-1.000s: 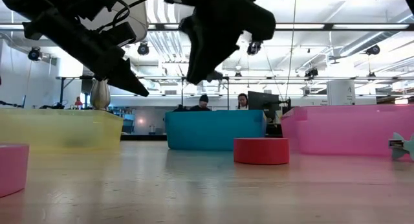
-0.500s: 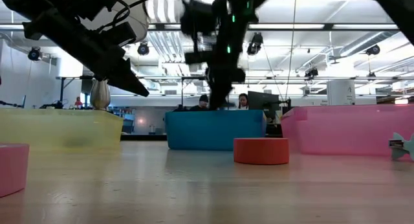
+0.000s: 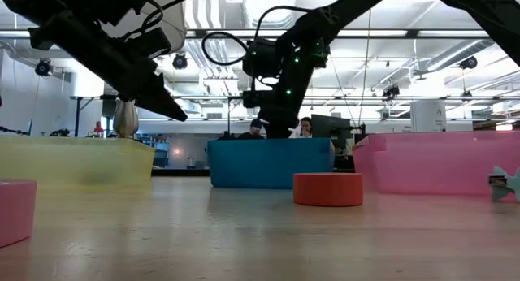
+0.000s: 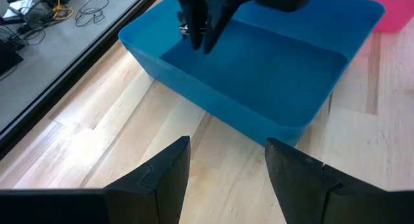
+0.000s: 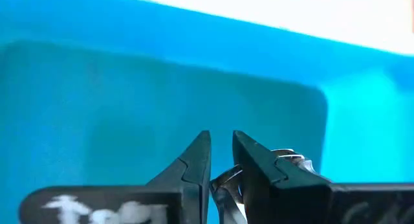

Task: Pick and place Stapler, Stapler remover, tape
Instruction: Put the black staple remover into the blue bin, then put the left blue staple remover into the blue bin

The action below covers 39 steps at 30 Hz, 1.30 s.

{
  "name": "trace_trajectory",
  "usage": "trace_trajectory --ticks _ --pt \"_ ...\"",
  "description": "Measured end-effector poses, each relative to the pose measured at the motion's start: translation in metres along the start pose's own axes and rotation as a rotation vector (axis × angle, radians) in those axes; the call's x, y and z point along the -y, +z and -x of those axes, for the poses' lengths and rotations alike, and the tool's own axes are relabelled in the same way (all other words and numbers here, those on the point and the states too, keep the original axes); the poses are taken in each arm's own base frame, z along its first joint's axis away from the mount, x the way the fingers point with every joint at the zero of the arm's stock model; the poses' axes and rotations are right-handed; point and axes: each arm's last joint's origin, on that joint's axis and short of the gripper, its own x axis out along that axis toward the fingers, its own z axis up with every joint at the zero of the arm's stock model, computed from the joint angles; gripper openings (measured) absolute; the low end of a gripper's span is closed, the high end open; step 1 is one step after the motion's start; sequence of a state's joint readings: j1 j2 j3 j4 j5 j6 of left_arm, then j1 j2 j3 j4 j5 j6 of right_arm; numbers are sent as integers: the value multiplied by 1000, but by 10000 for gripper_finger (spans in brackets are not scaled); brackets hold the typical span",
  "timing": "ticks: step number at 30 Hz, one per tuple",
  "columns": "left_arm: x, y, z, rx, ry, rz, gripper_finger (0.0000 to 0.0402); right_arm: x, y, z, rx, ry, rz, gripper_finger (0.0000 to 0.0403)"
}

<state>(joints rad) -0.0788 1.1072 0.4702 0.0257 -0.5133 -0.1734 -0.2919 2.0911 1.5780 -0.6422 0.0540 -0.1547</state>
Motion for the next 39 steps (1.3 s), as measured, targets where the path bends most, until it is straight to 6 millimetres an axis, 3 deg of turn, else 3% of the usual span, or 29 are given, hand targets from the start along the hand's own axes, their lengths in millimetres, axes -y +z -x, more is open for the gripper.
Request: trace_trajectory --ticks 14,20,26,33,39 --pt "0 0 0 0 0 -1 204 0 4 1 34 -5 4 141" --pt "0 0 0 0 0 -3 204 -10 4 5 21 10 -60 163" --pt "2 0 0 -10 -74 0 204 -39 2 26 -10 42 -9 173" --pt "17 4 5 -37 -479 19 204 -89 1 47 -11 90 67 176" --pt "38 19 21 -7 -636 -6 204 -127 -9 62 -12 128 227 180"
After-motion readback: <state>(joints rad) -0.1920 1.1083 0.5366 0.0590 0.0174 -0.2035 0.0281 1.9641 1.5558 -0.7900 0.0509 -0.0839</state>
